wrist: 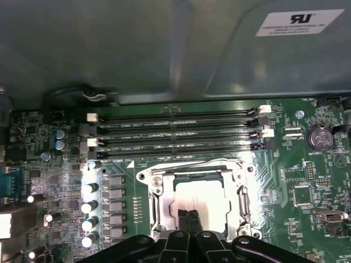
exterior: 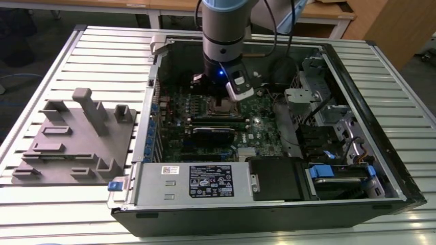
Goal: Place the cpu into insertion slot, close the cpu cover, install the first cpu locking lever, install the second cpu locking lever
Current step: 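Install the second cpu locking lever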
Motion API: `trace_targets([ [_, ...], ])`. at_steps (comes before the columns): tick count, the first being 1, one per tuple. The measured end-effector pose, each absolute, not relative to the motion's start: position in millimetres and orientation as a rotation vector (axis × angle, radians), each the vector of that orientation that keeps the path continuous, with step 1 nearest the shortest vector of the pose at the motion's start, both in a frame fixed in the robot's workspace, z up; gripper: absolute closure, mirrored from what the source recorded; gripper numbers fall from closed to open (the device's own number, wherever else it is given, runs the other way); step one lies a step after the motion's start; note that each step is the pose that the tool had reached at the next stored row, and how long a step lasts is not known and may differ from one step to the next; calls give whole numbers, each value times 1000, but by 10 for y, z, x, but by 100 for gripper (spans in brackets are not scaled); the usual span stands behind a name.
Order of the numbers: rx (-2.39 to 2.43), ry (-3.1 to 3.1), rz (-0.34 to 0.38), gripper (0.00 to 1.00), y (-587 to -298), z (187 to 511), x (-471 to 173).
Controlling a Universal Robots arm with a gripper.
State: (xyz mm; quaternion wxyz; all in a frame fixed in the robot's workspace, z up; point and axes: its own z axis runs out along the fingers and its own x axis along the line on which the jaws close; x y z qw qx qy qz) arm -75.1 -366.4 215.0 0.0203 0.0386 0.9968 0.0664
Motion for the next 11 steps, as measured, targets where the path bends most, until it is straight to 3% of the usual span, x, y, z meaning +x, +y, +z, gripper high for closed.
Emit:
trace_targets([
  [11,119,3093,174,90,-3614,2148,-673],
])
